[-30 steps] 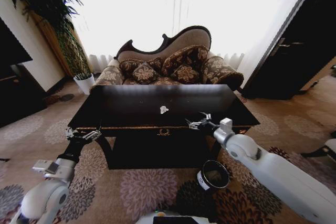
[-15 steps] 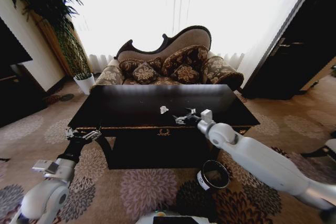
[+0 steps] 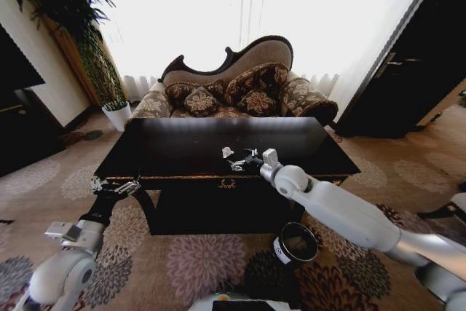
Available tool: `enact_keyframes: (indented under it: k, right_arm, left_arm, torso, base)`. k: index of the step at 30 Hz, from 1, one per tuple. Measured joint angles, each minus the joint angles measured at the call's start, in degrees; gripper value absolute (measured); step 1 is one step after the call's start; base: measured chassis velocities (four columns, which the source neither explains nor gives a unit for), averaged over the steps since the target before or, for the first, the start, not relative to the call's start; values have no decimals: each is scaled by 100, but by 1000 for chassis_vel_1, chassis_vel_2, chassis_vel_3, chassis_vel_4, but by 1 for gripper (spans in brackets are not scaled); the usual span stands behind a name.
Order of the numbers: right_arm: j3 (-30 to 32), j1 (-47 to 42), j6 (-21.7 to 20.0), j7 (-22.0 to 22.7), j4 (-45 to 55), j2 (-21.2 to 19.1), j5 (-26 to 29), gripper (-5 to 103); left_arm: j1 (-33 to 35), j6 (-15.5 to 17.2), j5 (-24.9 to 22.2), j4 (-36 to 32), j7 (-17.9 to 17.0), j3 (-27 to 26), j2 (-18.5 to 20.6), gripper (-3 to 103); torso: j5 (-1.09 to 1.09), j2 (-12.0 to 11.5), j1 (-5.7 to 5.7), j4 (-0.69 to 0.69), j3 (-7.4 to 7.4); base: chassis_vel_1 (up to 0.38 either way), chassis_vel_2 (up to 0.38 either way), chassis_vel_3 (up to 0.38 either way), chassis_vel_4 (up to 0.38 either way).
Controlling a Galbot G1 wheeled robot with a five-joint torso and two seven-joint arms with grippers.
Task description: Move to the front of the table and place the trash on the table into the trash bin.
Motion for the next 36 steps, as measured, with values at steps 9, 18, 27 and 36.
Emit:
enact_keyframes:
  k: [9, 18, 27, 36]
  right_arm:
    - [-368, 349, 42, -18, -449, 329, -74, 100]
    - [-475, 400, 45, -50, -588, 440, -91, 100]
    - [-485, 348, 65, -100, -615, 473, -121, 80]
    - [-412, 257, 72, -114, -555, 445, -121, 54]
  left_arm:
    - [0, 0, 0, 0, 0, 0, 0, 100]
    - [0, 0, 0, 0, 0, 0, 0, 100]
    - [0, 0, 0, 0, 0, 0, 0, 100]
    - [0, 0, 0, 0, 0, 0, 0, 100]
  torso:
    - [1, 0, 0, 0, 0]
    - [1, 0, 0, 0, 0]
    - [1, 0, -1, 0, -1]
    - [1, 0, -1, 0, -1]
  base:
    - [0, 0, 0, 0]
    - [0, 0, 0, 0]
    - [0, 0, 0, 0]
    - [0, 0, 0, 0]
